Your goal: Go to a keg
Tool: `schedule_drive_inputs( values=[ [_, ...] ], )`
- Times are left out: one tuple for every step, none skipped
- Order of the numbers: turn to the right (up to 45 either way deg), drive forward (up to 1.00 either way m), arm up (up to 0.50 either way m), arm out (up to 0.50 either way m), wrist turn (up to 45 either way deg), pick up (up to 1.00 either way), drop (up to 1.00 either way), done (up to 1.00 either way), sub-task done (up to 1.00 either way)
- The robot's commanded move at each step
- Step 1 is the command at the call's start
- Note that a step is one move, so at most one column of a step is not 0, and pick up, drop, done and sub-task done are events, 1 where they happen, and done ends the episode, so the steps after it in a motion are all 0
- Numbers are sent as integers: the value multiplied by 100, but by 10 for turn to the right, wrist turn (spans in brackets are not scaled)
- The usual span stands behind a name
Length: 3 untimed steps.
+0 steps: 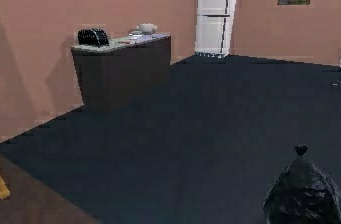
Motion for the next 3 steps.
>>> schedule_drive_inputs(
  values=[
    [0,100,0,0,0,0,0,0,0],
    [270,0,0,0,0,0,0,0,0],
    [0,80,0,0,0,0,0,0,0]
  ],
)
